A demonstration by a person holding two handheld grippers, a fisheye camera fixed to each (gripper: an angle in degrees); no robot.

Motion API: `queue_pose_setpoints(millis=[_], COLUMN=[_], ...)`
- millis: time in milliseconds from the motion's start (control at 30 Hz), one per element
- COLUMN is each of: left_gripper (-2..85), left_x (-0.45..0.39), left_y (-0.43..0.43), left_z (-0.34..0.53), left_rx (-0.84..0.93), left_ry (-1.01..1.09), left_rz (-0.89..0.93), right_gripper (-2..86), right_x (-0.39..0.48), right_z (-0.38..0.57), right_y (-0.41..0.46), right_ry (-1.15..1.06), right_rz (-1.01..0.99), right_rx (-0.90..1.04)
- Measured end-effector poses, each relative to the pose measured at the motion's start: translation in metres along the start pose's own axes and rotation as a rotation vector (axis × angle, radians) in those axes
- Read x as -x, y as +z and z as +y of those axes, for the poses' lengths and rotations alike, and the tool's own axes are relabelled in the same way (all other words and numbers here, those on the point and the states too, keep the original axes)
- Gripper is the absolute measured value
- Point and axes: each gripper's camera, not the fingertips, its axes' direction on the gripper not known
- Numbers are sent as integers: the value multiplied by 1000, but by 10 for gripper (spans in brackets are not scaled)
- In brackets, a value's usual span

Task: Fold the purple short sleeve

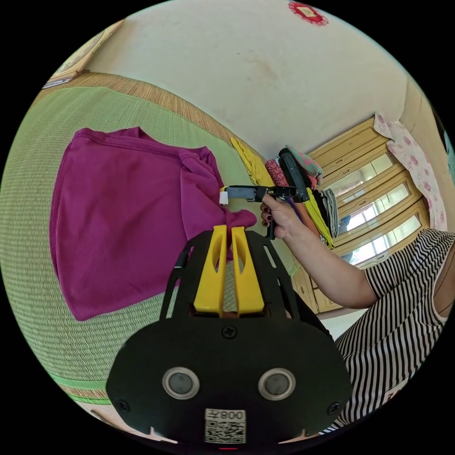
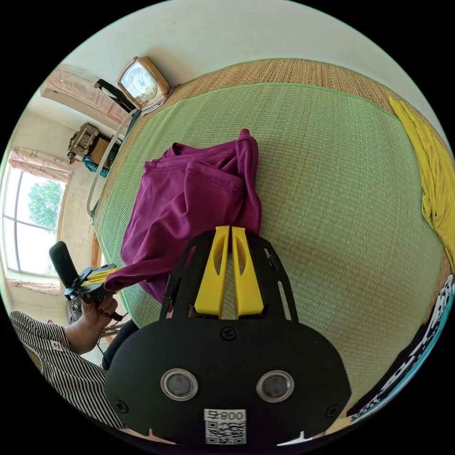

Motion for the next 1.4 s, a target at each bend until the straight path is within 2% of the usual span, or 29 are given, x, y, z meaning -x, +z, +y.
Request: queue_pose_setpoints(millis=[300, 467, 600, 667, 800, 867, 933, 1133, 1400], left_gripper=[16, 16, 16, 16, 17, 18, 18, 19, 28], left_x=[10, 21, 32, 51, 96, 126, 136, 134, 112], left_y=[-43, -87, -125, -143, -147, -139, -142, -159, -184], left_z=[-1, 1, 17, 36, 72, 92, 103, 106, 108], left_rx=[-71, -213, -330, -379, -383, -340, -390, -387, -348], left_ry=[7, -21, -68, -166, -386, -551, -591, -532, -402], left_rz=[35, 68, 47, 30, 7, 58, 130, 100, -37], right_gripper=[3, 2, 2, 3, 2, 2, 2, 4, 22], right_x=[15, 47, 109, 143, 198, 210, 221, 212, 209], right_z=[-7, -37, -81, -102, -146, -160, -168, -141, -110], right_y=[-35, -45, -42, -26, 66, 110, 144, 151, 209], right_ry=[-56, -149, -305, -387, -455, -445, -439, -449, -471], right_rz=[-89, -163, -218, -237, -224, -204, -169, -224, -190], right_rx=[-142, -203, -218, -171, 14, 96, 147, 77, 122])
